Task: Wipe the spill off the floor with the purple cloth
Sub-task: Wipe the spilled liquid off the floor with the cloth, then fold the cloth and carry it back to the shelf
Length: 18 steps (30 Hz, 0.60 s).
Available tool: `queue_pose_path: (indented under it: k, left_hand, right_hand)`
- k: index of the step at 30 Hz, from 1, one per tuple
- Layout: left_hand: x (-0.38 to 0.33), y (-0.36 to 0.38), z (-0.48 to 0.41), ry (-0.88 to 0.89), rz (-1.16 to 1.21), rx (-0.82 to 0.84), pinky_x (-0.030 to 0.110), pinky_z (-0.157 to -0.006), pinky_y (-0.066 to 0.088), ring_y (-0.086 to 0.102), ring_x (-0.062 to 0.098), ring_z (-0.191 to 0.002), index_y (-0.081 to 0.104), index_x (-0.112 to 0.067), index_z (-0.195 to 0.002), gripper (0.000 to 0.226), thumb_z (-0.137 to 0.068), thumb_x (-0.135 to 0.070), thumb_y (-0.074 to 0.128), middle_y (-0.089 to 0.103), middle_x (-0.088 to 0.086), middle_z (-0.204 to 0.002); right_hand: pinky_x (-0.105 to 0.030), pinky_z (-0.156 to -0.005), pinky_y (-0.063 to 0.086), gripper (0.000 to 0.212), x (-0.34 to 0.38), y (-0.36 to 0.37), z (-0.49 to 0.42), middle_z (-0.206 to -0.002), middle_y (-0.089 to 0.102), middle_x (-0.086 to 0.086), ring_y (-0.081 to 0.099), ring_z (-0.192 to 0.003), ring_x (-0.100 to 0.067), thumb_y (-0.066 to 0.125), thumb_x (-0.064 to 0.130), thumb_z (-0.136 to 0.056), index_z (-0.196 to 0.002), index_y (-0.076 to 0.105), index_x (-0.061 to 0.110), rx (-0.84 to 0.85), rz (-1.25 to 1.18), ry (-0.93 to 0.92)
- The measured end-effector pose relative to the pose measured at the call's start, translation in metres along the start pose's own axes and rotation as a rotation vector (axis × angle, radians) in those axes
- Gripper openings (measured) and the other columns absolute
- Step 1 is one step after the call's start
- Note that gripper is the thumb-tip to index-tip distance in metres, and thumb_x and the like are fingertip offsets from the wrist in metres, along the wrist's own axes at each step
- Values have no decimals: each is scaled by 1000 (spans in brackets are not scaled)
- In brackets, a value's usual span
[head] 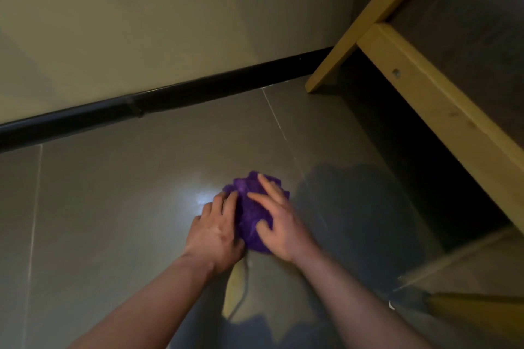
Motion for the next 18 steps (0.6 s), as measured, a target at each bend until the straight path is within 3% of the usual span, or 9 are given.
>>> queue_pose_path:
  k: [2,5,6,8,10,12,15,18]
  left_hand:
    - [-13,4,-9,82,-64,114,48,-122,26,16,37,-153,-4,-26,-160,115,-71,-56,62,-1,10,-169]
    - [-22,12,-17,103,-248,298,52,-126,11,-5,38,-156,-18,-27,-158,123,-74,-60,66,-19,8,-169]
    - [-22,12,-18,102,-283,282,51,-126,14,-2,38,-156,-17,-27,-159,117,-79,-55,65,-16,8,-170]
    - [-20,9,-19,129,-301,161,45,-120,31,18,41,-150,-3,-25,-161,94,-90,-40,57,4,12,-170]
    - [-18,5,-20,186,-249,28,45,-103,50,44,41,-133,24,-23,-159,76,-90,-32,55,36,16,-157]
    - [-16,-4,-23,209,-123,-51,45,-86,57,60,38,-112,51,-22,-142,61,-83,-35,56,58,11,-131]
    - [-14,-35,-25,117,109,-146,40,-79,55,67,33,-97,53,-28,-117,39,-80,-41,57,70,5,-108]
    - [-7,-81,-24,-33,352,-187,40,-74,56,69,33,-88,52,-29,-105,40,-71,-48,59,73,4,-91]
  right_hand:
    - [-42,-121,30,67,-8,-21,8,-163,32,5,30,-149,-20,54,29,-74,-141,54,26,-49,176,-21]
    - [-49,-121,23,97,-21,-20,17,-170,4,7,10,-154,-20,61,52,-72,-158,21,31,315,517,94]
    - [-49,-121,20,104,-25,-19,19,-170,-2,7,6,-155,-20,63,56,-71,-160,14,31,377,584,102]
    - [-48,-119,24,99,-22,-15,18,-171,4,2,13,-153,-26,65,51,-75,-159,20,28,327,645,80]
    - [-44,-114,38,75,-13,-7,14,-164,26,-5,33,-145,-31,65,32,-81,-151,41,22,214,657,80]
    - [-42,-97,53,52,-4,-5,7,-144,48,-6,53,-126,-31,64,20,-81,-132,57,20,69,644,78]
    - [-42,-85,52,39,15,-23,-6,-119,61,-5,64,-106,-34,62,24,-80,-118,55,23,-41,501,126]
    - [-38,-86,47,41,43,-53,-21,-119,63,-4,63,-107,-32,61,26,-82,-122,51,26,-90,245,211]
Point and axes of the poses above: each hand's wrist, its own z-axis away from the middle knuckle, its own y-axis out of the palm, x = y × z, the point moved 5 cm from there along -z, towards the middle knuckle
